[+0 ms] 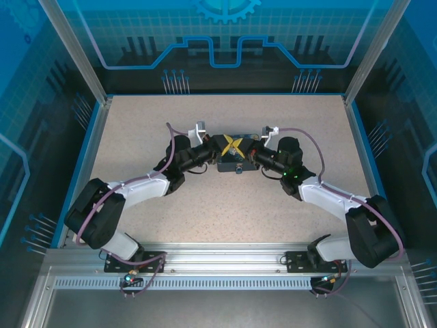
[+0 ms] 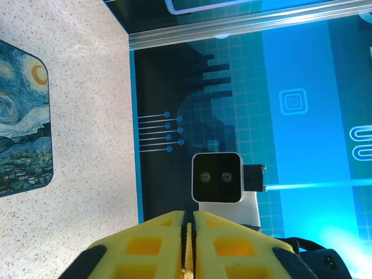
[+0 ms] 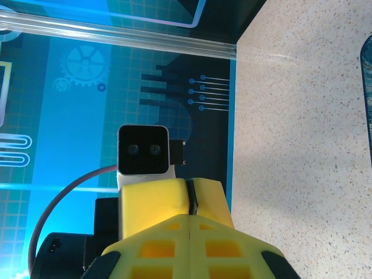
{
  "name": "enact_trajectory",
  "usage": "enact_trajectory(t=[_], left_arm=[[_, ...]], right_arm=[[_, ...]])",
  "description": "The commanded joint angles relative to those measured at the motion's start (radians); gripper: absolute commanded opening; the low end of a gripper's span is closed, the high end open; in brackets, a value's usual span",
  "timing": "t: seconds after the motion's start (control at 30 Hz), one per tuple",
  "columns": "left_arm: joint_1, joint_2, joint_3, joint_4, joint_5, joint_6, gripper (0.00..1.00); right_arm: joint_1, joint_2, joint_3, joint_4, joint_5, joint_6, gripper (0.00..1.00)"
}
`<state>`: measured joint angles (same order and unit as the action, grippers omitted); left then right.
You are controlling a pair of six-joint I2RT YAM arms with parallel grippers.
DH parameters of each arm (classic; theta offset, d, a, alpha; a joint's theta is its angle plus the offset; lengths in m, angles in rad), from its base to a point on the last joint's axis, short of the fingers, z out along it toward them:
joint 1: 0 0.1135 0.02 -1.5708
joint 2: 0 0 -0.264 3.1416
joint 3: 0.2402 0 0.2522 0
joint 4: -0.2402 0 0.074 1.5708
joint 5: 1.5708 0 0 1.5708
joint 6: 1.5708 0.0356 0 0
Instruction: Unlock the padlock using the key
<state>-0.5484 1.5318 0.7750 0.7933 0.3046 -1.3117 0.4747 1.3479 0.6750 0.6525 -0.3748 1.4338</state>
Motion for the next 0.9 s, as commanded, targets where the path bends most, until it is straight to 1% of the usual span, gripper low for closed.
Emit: enact_trajectory(t=[0.0,0.03,0.1,0.13,0.23,0.27,0.33,0.53,0.77,0.87], left_arm=[[-0.017,0.006,-0.015,0.054,-0.017,-0.018,0.05],[-0.019,0.005,-0.017,0.053,-0.023,-0.018,0.0],[-0.022,0.004,-0.02,0.048,-0.038,-0.022,0.0],[-0.022,0.004,-0.021,0.049,-0.045,-0.023,0.0],[-0.025,-0.002,-0.025,0.048,-0.068,-0.028,0.0],[-0.025,-0.004,-0.027,0.047,-0.077,-0.028,0.0],[-0.027,-0.008,-0.03,0.047,-0.092,-0.028,0.0],[-0.031,-0.011,-0.029,0.05,-0.119,-0.04,0.0],[-0.042,-0.002,-0.039,0.069,-0.159,-0.064,0.0],[-0.049,0.005,-0.037,0.076,-0.167,-0.072,0.0]], right_arm=[[-0.012,0.013,0.015,0.015,0.01,0.004,0.0],[-0.011,0.013,0.015,0.015,0.01,0.004,0.0],[-0.011,0.008,0.015,0.015,0.009,-0.003,0.0],[-0.012,0.001,0.014,0.008,0.01,-0.007,0.08],[-0.021,-0.035,-0.005,-0.013,0.025,-0.019,0.38],[-0.022,-0.049,-0.014,-0.021,0.033,-0.021,0.45],[-0.025,-0.075,-0.029,-0.034,0.044,-0.033,0.51],[-0.024,-0.091,-0.042,-0.043,0.046,-0.067,0.5],[-0.006,-0.057,-0.043,-0.005,0.063,-0.062,0.42],[0.003,-0.038,-0.036,0.01,0.07,-0.062,0.39]])
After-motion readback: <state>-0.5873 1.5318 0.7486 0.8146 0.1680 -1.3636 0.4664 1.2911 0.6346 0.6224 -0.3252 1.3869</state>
